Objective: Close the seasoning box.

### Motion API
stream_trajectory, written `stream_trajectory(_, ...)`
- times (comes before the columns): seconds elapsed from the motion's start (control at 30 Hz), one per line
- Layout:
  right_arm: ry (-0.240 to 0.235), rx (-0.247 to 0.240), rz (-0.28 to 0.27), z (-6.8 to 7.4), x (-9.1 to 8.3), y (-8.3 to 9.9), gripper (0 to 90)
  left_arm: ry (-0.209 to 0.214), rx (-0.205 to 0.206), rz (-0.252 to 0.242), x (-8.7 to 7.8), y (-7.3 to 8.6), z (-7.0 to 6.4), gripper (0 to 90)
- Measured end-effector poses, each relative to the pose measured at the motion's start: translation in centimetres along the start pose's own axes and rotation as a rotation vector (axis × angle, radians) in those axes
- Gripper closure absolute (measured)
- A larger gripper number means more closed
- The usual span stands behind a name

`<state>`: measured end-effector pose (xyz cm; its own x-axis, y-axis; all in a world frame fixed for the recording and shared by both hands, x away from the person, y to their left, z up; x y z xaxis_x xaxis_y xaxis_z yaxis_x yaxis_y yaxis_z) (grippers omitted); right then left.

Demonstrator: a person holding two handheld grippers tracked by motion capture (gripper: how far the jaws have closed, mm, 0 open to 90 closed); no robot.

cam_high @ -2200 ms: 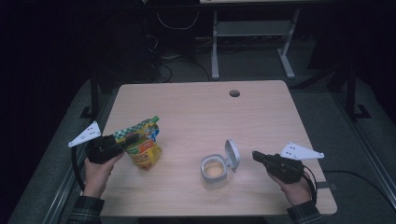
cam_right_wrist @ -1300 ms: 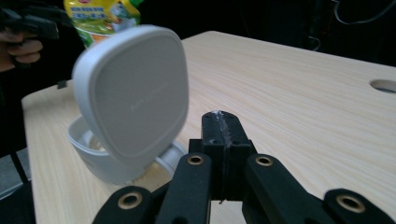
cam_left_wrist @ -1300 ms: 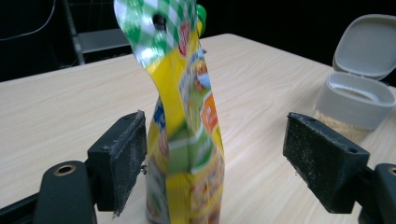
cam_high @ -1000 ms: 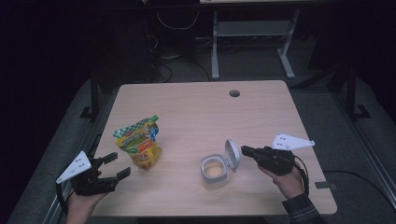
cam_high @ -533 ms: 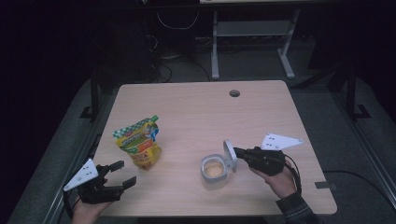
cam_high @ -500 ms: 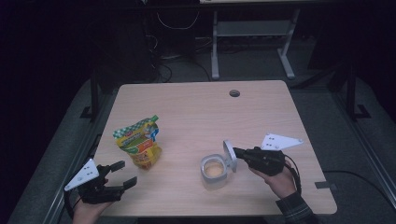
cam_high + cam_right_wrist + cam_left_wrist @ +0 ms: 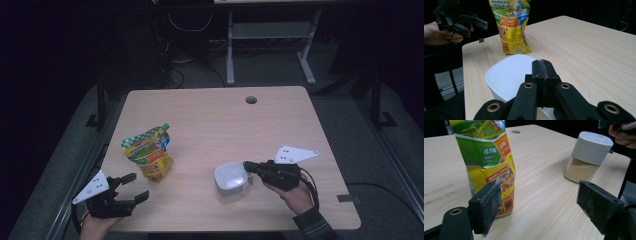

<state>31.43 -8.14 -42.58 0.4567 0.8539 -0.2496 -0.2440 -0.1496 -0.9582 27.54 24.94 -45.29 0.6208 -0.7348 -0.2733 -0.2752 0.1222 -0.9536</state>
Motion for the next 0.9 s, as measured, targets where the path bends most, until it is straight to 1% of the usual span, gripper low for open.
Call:
stream_trajectory(0.07, 0.012, -0.005, 0.007, -0.3, -0.1, 0.3, 90.0, 0.0, 0.002, -0.003, 0.1, -0.1, -0.1, 19.1)
stream_trajectory(0.13, 0.02, 0.002, 0.014, -0.7, -0.2, 0.7, 90.0, 0.001, 0.0, -0.003, 0.1, -0.2, -0.2, 19.0)
stream_trajectory(0.2, 0.04, -0.009, 0.025, -1.0, -0.4, 1.0, 90.0, 0.001, -0.001, -0.005, 0.1, -0.3, -0.2, 19.0)
stream_trajectory(0.27, 0.05, -0.007, 0.022, -1.3, -0.6, 1.1, 89.8, 0.0, 0.001, -0.004, 0.1, -0.2, -0.2, 18.9)
stream_trajectory(0.37, 0.083, -0.003, 0.02, -1.9, -1.0, 1.2, 86.4, 0.003, 0.004, -0.002, 0.1, -0.2, -0.3, 18.9)
stream_trajectory(0.5, 0.135, 0.01, 0.024, -3.0, -1.6, 1.6, 77.5, -0.001, 0.007, -0.003, -0.1, -0.1, -0.3, 18.6)
stream_trajectory(0.63, 0.191, 0.006, 0.046, -3.9, -2.3, 2.4, 68.5, 0.005, 0.013, 0.001, -0.1, 0.0, -0.3, 18.4)
stream_trajectory(0.67, 0.197, 0.008, 0.051, -4.0, -2.5, 2.6, 66.9, 0.007, 0.019, 0.007, -0.1, 0.0, -0.4, 18.4)
stream_trajectory(0.73, 0.219, 0.013, 0.063, -4.4, -2.9, 3.2, 60.7, 0.013, 0.02, 0.01, 0.0, 0.1, -0.5, 18.4)
stream_trajectory(0.8, 0.237, 0.012, 0.072, -4.7, -3.2, 3.6, 57.1, 0.016, 0.02, 0.012, 0.2, 0.1, -0.5, 18.3)
stream_trajectory(0.83, 0.253, 0.016, 0.074, -4.9, -3.4, 3.8, 55.2, 0.017, 0.019, 0.013, 0.2, 0.1, -0.6, 18.3)
stream_trajectory(0.9, 0.261, 0.032, 0.089, -5.1, -3.8, 4.4, 52.2, 0.023, 0.022, 0.016, 0.3, 0.2, -0.6, 18.3)
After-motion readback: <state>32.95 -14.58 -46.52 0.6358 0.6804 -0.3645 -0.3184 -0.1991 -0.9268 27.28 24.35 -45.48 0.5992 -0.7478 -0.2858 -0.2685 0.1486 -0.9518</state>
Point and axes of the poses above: each handheld gripper's, and its own axes: x roughly forward along the jaws, y roughly out of its underside, z roughly to its left, the point moved 10 cm from there along x, roughly forward along the jaws, and after that the axes turned 6 degrees about -z, right-handed, at the moved point
